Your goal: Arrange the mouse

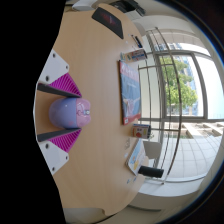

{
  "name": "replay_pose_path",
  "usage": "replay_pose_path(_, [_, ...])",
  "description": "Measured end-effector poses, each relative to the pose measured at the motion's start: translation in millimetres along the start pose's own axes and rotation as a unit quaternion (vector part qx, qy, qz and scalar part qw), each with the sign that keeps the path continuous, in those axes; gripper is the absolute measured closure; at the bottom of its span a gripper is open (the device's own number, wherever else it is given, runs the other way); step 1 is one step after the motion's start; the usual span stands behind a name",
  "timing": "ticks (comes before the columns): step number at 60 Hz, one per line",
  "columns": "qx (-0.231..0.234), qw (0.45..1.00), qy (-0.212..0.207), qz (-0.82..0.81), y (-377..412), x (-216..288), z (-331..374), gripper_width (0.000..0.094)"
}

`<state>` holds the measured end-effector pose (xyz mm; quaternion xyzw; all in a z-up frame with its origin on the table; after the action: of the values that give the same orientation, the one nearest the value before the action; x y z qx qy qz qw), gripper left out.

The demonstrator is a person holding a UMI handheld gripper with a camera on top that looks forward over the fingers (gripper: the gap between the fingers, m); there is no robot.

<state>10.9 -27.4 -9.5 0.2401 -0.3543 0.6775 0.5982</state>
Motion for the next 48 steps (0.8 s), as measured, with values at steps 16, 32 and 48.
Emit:
replay_pose_path(16, [-0.041, 0.998, 0.022, 0.033, -4, 1, 1, 0.0502])
replay_pose_path(32, [-0.141, 0.988, -0.054, -0.006, 6, 133, 77, 0.0502])
replay_pose_path(48, [-0.104, 0.972, -0.211, -0.007, 171, 349, 150, 0.0505])
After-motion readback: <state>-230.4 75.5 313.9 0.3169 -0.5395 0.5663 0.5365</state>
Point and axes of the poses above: the point between the fingertips, and its own axes, seen from behind it with the camera up: y to the left, x up, z backward, against the way the camera looks, the point moved 1 cm from there along z, backward, against the way the camera looks, and after that the axes turned 13 degrees about z, right-handed, at the moved point
